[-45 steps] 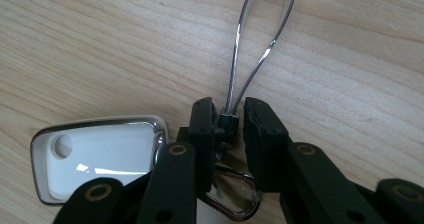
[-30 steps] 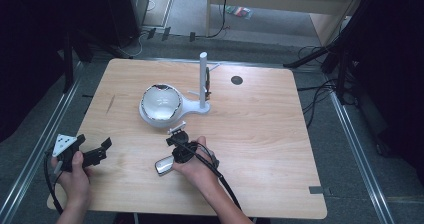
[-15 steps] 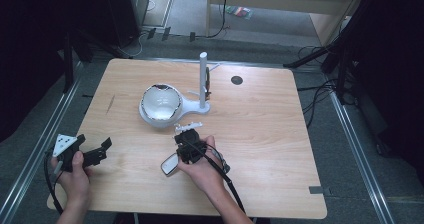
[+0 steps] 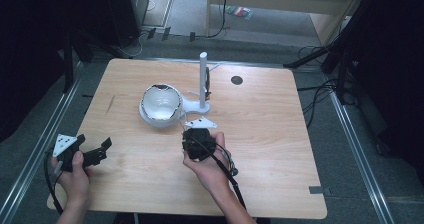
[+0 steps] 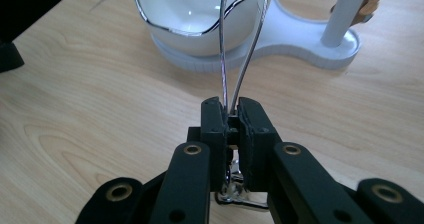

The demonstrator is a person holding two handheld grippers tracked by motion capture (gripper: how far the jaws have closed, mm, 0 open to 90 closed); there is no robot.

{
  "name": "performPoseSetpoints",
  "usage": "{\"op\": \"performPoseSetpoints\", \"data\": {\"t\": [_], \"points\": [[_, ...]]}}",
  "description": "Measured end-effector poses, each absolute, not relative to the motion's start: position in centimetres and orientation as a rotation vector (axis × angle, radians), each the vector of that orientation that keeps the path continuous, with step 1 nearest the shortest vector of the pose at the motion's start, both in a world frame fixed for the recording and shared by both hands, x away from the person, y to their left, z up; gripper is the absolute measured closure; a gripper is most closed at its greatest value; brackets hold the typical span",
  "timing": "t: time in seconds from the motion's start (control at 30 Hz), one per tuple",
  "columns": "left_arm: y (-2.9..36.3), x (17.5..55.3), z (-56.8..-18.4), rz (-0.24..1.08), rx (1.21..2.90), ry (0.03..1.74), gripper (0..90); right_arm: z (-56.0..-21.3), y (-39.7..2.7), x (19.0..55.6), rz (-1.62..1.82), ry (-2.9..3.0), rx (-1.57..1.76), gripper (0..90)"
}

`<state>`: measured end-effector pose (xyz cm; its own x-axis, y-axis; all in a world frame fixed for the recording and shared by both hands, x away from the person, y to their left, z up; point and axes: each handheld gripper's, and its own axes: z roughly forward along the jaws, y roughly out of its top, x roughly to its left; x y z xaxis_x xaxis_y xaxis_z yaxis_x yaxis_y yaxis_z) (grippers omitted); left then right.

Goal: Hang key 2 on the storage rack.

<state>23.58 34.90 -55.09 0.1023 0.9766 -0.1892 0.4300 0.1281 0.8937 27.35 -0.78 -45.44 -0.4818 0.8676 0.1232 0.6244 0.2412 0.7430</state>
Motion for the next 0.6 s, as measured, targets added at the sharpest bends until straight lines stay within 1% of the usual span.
{"op": "performPoseSetpoints", "data": {"t": [0.6], "points": [[34.9,23.6,-55.1,0.743,1.447,1.478,0.1,-42.7,-3.2,27.0,1.224,1.969,1.344,83.7]]}}
